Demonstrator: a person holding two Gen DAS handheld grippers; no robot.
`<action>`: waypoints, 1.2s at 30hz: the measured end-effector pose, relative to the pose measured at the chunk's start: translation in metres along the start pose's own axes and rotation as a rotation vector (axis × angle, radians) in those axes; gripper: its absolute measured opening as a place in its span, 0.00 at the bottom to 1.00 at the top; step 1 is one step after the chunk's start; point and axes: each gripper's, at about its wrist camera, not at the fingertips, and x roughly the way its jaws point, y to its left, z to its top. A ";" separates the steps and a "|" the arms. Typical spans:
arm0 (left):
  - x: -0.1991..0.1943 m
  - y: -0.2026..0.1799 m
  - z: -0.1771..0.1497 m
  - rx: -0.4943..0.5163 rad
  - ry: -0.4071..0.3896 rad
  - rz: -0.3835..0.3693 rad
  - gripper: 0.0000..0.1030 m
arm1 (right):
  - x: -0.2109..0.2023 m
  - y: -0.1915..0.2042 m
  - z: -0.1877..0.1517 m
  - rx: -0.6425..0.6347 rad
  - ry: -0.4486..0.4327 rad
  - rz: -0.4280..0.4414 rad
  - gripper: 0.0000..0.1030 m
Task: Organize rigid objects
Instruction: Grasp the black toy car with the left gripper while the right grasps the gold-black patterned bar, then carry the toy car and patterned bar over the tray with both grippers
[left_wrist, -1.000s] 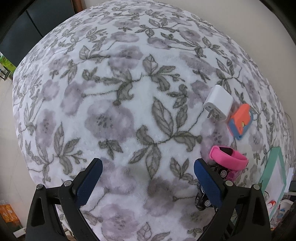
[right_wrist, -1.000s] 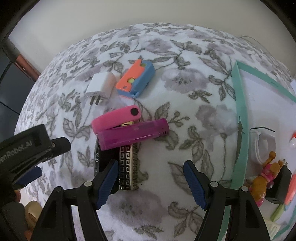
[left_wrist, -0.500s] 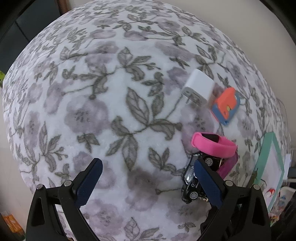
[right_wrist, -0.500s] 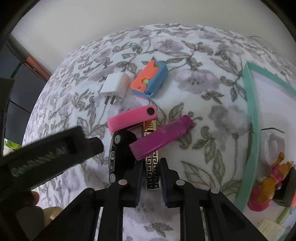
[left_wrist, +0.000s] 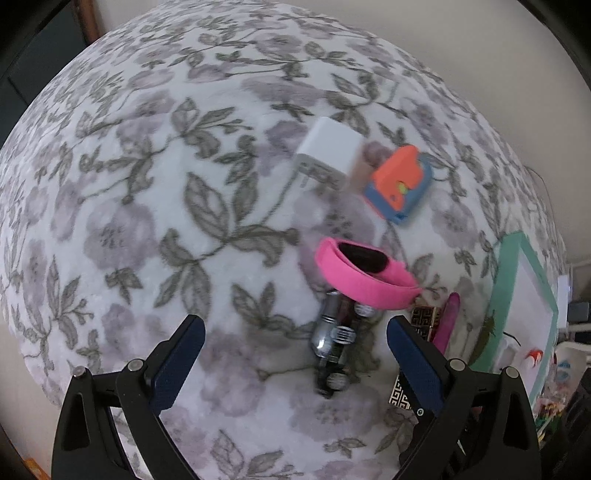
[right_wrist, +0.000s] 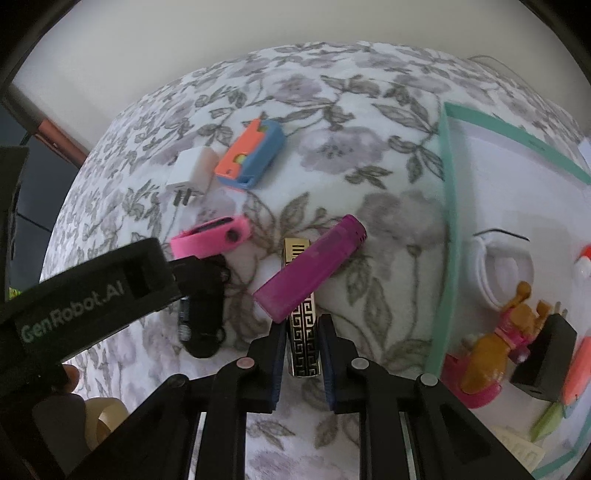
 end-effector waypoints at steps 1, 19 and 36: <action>0.001 -0.006 0.001 0.011 -0.002 0.002 0.96 | 0.000 -0.002 0.000 0.004 0.000 -0.001 0.18; 0.024 -0.038 0.005 0.050 0.016 0.027 0.61 | 0.007 -0.002 -0.001 -0.005 0.017 -0.012 0.18; 0.025 -0.061 0.004 0.099 0.013 0.096 0.30 | 0.008 0.012 -0.007 -0.077 0.018 -0.055 0.19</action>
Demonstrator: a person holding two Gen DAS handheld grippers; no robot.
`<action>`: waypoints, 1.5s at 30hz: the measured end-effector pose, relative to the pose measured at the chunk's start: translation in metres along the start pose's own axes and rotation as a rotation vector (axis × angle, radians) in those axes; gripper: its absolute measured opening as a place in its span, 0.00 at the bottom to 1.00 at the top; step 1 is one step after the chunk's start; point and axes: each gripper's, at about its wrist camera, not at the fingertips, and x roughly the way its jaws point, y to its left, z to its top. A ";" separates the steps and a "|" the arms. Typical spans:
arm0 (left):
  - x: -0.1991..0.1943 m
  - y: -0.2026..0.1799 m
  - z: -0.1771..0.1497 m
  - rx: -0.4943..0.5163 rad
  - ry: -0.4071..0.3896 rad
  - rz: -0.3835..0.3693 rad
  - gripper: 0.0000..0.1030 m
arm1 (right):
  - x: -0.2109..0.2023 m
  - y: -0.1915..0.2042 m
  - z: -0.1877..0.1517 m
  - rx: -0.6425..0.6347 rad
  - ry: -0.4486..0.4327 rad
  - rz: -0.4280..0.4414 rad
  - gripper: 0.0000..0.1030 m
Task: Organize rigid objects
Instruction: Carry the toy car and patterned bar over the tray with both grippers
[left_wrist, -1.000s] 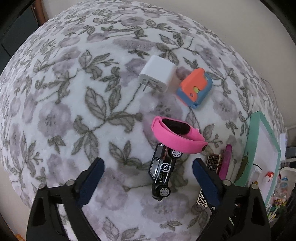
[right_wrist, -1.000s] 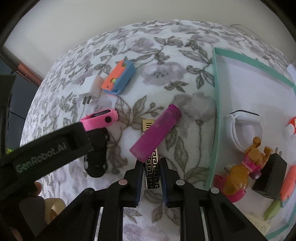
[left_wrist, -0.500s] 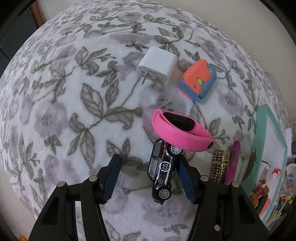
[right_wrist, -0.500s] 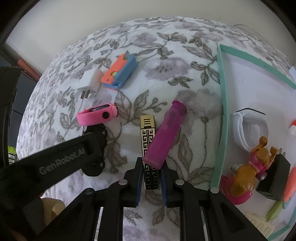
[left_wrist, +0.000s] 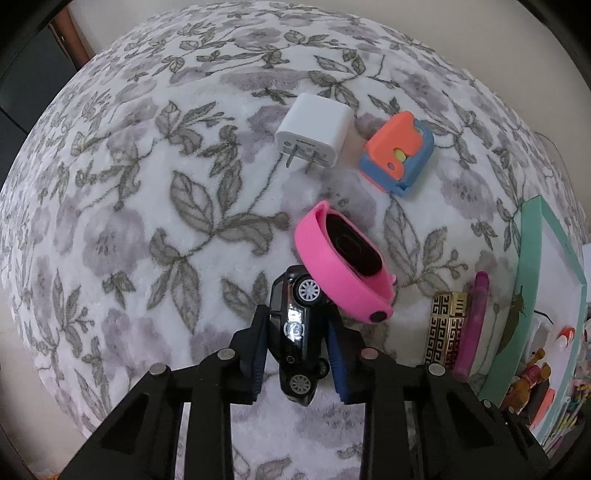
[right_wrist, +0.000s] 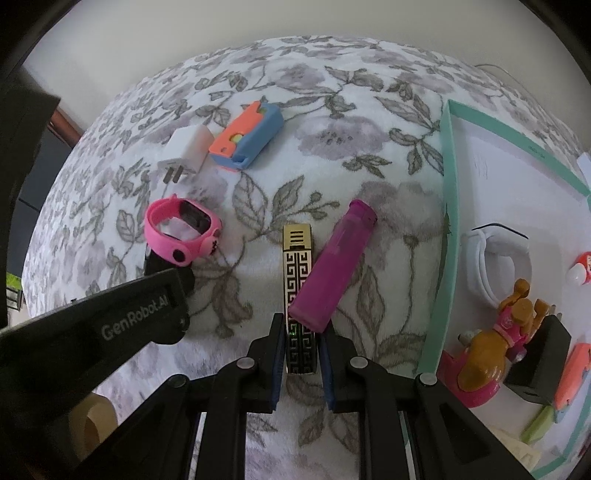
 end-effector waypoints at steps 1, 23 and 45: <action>-0.001 0.000 -0.001 -0.003 0.003 -0.001 0.30 | -0.001 0.000 -0.002 -0.001 0.004 0.003 0.19; -0.047 0.036 -0.058 -0.043 -0.004 -0.085 0.29 | -0.055 -0.038 -0.011 0.131 -0.056 0.123 0.16; -0.112 0.040 -0.054 -0.003 -0.190 -0.184 0.29 | -0.109 -0.064 -0.007 0.194 -0.233 0.085 0.16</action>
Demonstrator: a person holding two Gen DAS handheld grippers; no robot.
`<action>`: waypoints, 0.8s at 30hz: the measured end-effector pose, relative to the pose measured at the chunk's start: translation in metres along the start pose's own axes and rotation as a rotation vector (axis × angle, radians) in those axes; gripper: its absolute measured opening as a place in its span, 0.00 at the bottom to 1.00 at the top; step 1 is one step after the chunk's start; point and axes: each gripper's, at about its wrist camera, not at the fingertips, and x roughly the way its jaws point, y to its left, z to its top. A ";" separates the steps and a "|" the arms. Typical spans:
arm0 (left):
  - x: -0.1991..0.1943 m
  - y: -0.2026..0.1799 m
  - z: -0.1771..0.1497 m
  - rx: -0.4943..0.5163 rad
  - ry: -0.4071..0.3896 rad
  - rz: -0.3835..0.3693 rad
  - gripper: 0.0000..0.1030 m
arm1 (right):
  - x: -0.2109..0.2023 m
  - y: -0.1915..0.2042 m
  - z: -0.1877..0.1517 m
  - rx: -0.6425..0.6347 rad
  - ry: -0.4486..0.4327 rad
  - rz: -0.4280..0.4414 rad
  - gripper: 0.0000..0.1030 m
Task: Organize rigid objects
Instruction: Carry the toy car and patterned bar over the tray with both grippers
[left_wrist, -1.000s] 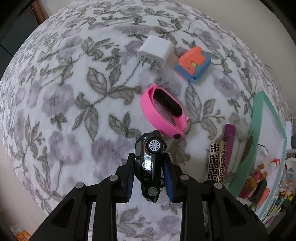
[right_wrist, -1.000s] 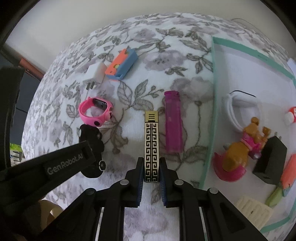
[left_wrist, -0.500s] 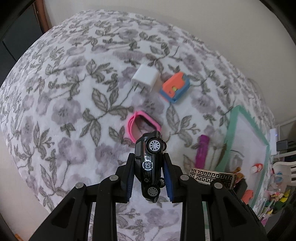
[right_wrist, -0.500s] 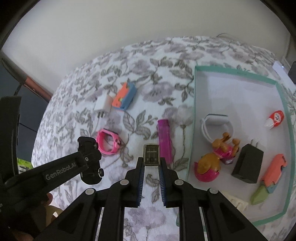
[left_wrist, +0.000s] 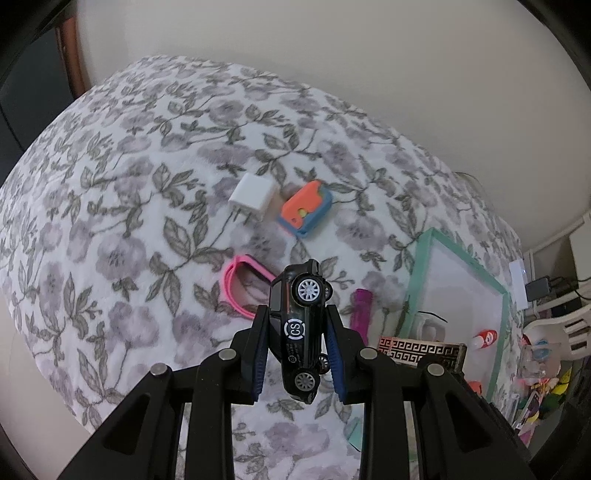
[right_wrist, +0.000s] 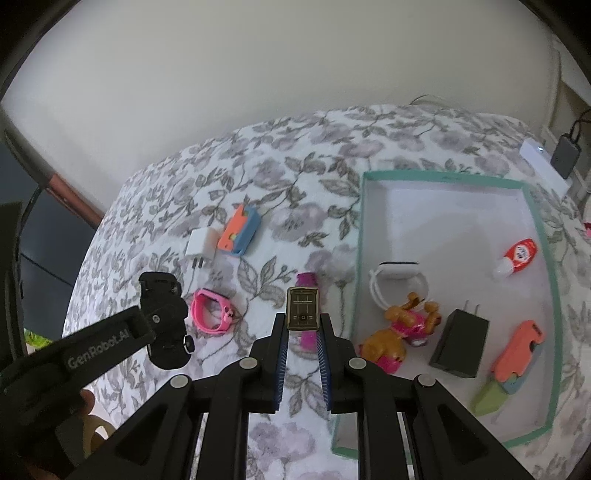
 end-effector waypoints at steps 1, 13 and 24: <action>-0.001 -0.003 -0.001 0.011 -0.006 -0.002 0.29 | -0.002 -0.004 0.001 0.010 -0.009 -0.004 0.16; -0.005 -0.050 -0.012 0.156 -0.044 -0.045 0.29 | -0.031 -0.063 0.009 0.138 -0.116 -0.124 0.16; 0.006 -0.122 -0.029 0.335 -0.024 -0.050 0.29 | -0.044 -0.128 0.006 0.279 -0.167 -0.260 0.16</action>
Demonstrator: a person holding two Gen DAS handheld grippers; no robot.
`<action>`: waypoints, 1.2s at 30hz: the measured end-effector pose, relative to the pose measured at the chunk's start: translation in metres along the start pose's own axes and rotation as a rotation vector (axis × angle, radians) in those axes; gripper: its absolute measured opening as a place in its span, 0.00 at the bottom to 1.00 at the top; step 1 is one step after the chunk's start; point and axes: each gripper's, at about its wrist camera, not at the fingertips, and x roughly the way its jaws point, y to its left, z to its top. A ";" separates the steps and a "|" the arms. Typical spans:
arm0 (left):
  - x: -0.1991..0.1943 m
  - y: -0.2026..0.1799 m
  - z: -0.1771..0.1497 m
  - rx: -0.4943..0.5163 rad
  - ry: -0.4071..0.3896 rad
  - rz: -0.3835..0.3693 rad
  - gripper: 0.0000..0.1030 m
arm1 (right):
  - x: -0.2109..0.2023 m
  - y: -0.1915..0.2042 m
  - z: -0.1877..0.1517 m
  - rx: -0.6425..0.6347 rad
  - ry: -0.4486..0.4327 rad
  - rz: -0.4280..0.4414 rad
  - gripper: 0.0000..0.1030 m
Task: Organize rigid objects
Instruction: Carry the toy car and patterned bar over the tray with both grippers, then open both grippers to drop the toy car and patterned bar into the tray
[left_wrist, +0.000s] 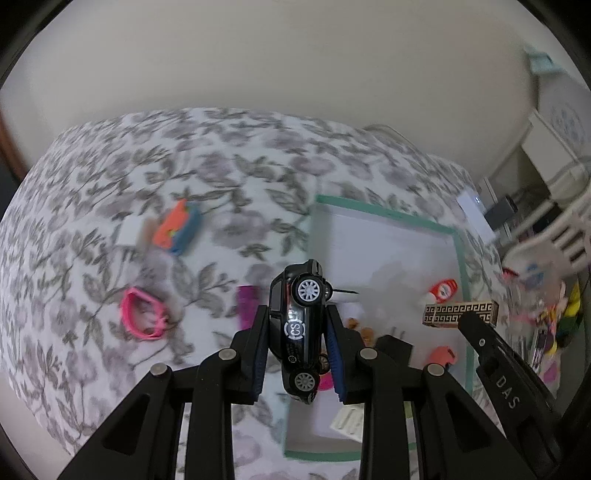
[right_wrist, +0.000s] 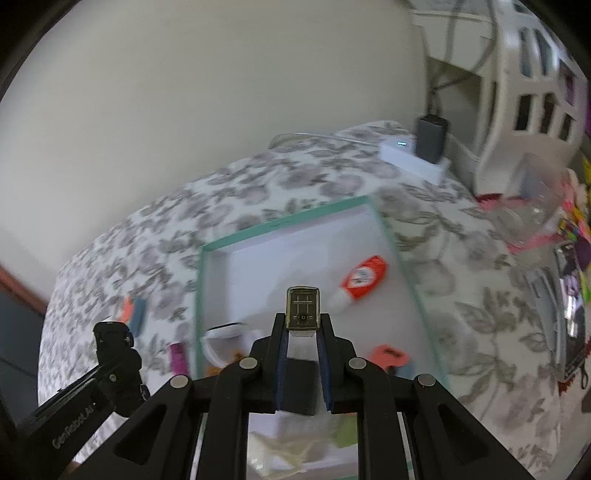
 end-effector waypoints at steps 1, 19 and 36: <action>0.003 -0.007 0.000 0.017 0.008 -0.003 0.29 | 0.000 -0.004 0.000 0.007 -0.001 -0.009 0.16; 0.059 -0.061 0.001 0.087 0.107 -0.013 0.30 | 0.030 -0.035 -0.005 0.055 0.053 -0.098 0.16; 0.046 -0.033 0.004 0.016 0.076 -0.027 0.48 | 0.020 -0.026 -0.004 0.033 0.027 -0.099 0.18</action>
